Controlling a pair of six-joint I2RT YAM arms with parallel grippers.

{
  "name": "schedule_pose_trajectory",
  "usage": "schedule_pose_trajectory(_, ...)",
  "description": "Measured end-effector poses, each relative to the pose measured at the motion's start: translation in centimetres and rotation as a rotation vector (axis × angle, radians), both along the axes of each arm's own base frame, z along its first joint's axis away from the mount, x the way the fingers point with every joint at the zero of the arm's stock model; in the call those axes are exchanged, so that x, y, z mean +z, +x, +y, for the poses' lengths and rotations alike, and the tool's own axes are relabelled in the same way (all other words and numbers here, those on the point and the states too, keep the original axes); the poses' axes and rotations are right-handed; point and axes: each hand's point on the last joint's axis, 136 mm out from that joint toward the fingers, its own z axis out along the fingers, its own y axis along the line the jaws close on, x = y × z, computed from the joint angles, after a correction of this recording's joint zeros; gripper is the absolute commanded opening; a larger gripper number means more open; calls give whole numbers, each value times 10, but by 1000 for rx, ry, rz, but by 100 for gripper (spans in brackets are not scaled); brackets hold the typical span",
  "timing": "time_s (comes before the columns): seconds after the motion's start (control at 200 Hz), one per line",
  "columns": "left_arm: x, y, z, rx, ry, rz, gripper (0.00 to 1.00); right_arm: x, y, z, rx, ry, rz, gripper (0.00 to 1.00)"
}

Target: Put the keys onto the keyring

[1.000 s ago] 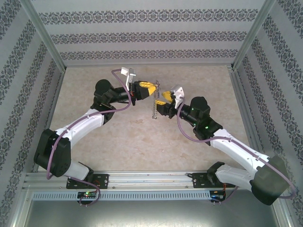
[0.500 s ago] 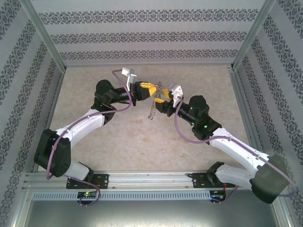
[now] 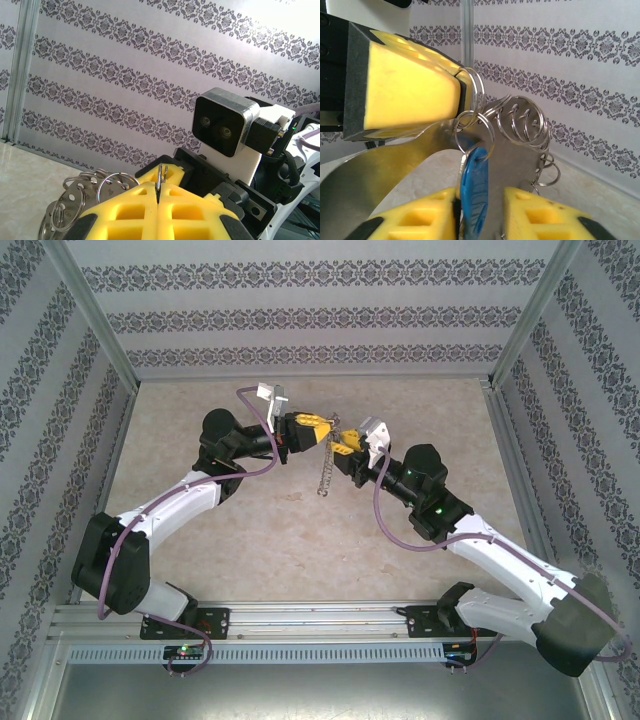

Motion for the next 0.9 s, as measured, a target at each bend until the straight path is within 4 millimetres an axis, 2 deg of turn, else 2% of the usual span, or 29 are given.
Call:
schedule_pose_trajectory(0.135, 1, 0, 0, -1, -4, -2, 0, -3, -1, 1, 5, -9, 10, 8)
schedule_pose_trajectory(0.255, 2, -1, 0, -2, -6, -2, 0, -4, -2, 2, 7, -12, 11, 0)
schedule_pose_trajectory(0.899, -1, -2, 1, -2, -11, -13, 0, -11, -14, 15, 59, -43, 15, 0)
